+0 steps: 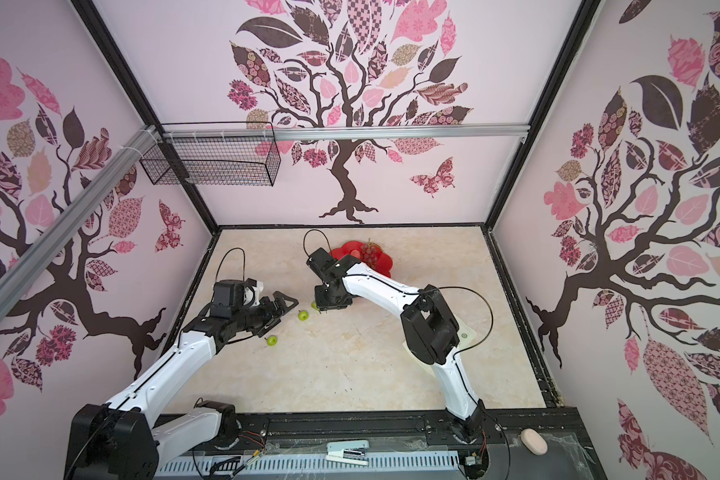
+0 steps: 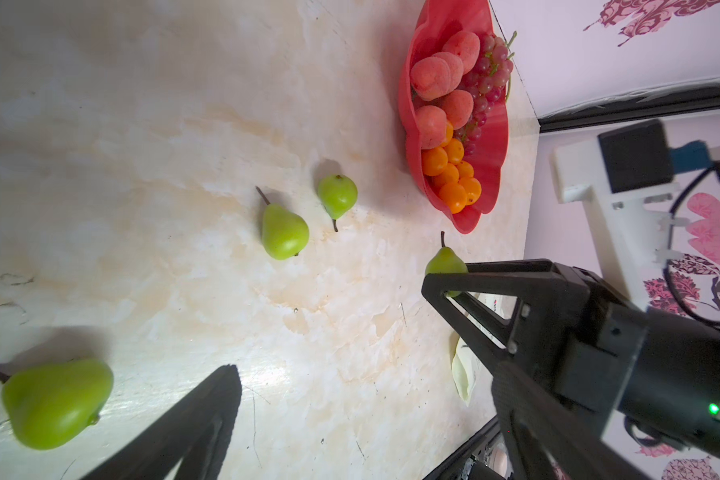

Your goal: Place and organize the fake fruits in the fruit bowl

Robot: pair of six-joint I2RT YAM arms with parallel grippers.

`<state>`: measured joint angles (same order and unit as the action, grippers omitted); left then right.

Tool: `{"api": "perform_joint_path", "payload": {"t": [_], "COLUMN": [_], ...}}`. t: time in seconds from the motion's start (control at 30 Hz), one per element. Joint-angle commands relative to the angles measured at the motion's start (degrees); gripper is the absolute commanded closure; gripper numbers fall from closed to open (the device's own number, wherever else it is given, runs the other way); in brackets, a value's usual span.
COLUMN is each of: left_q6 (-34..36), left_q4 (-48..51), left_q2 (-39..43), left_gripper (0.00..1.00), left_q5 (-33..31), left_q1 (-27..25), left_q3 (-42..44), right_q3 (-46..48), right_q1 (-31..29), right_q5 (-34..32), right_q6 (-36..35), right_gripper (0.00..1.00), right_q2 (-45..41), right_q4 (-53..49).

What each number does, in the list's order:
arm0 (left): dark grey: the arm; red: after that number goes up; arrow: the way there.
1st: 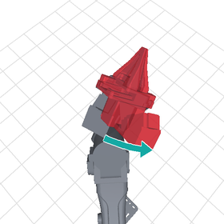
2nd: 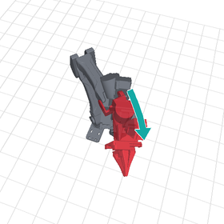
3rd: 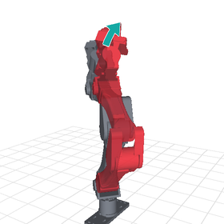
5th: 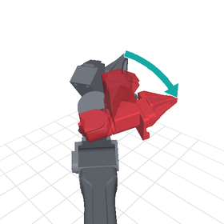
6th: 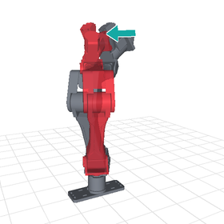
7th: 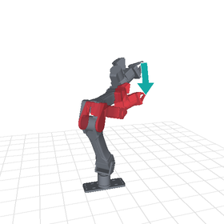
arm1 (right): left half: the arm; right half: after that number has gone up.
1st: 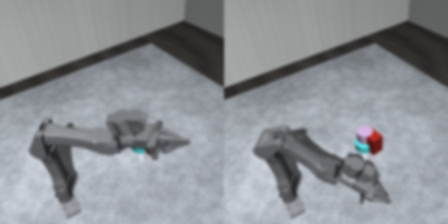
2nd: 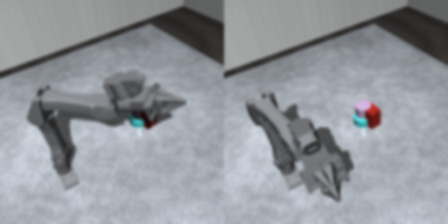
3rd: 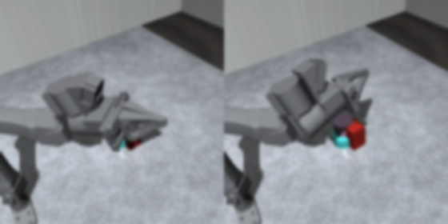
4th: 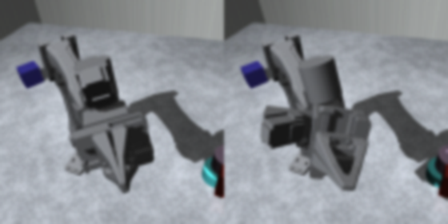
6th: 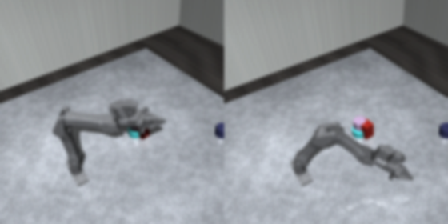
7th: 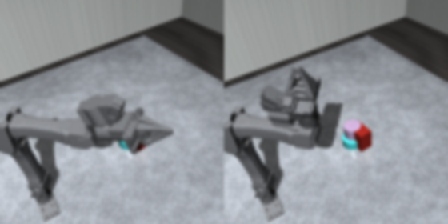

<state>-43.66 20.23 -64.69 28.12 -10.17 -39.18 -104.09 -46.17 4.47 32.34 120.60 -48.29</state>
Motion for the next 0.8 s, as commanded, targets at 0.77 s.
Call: {"api": "perform_joint_path", "payload": {"t": [0.77], "left_q6": [-0.07], "left_q4": [-4.73], "left_q2": [-16.42], "left_gripper": [0.02], "left_q5": [-5.86], "left_q1": [-15.00], "left_q3": [-14.09], "right_q3": [-1.97], "right_q1": [11.55], "right_q5": [-2.65], "right_q6": [-5.26], "right_gripper": [0.63], "right_q2": [1.13], "right_q4": [-0.44]}}
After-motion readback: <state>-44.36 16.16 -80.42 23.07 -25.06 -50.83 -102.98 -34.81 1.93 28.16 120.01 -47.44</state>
